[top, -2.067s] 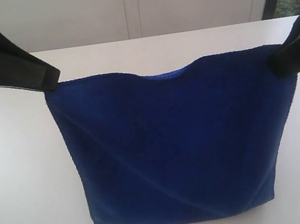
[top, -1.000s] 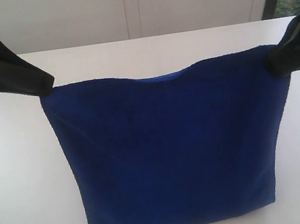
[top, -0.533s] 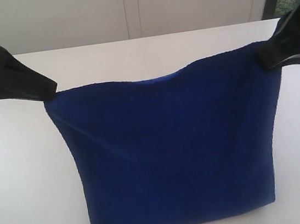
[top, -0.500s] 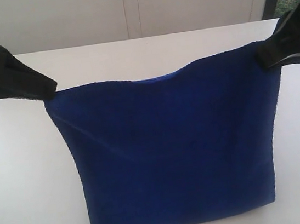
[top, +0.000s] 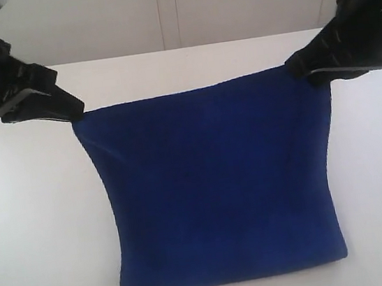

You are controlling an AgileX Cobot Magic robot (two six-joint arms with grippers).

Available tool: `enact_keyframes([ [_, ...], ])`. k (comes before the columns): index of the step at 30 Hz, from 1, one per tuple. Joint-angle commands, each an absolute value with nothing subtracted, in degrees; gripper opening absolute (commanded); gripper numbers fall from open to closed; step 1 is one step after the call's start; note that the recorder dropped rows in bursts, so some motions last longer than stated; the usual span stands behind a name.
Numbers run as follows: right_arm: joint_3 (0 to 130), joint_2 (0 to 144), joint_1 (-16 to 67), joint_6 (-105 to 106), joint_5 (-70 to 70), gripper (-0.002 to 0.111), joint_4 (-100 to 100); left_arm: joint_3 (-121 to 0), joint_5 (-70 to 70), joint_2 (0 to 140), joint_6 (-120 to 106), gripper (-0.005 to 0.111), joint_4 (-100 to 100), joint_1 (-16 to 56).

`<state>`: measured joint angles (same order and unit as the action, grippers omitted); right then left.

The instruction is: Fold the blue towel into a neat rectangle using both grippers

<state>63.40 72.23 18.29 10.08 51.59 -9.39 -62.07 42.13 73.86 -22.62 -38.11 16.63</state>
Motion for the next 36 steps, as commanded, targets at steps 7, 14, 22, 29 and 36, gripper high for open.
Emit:
enact_keyframes([
  [7, 63.5, 79.6, 17.7, 7.1, 36.9, 0.000, -4.5, -68.7, 36.6, 82.2, -20.4, 0.000, -42.2, 16.7],
  [14, 67.5, 84.9, 17.7, 6.8, 31.8, 0.000, -3.9, -73.2, 34.3, 86.5, -19.3, 0.000, -41.3, 16.7],
  [22, 70.9, 89.9, 17.7, 5.7, 28.0, 0.000, -2.4, -73.4, 27.8, 91.2, -18.9, 0.000, -41.1, 16.7],
  [29, 71.0, 92.7, 17.7, 4.3, 24.9, 0.000, -1.3, -77.3, 27.0, 94.2, -18.5, 0.000, -41.0, 16.3],
  [36, 72.8, 96.1, 17.7, 4.3, 22.7, 0.000, -1.3, -80.3, 28.0, 96.4, -17.3, 0.000, -39.7, 13.9],
])
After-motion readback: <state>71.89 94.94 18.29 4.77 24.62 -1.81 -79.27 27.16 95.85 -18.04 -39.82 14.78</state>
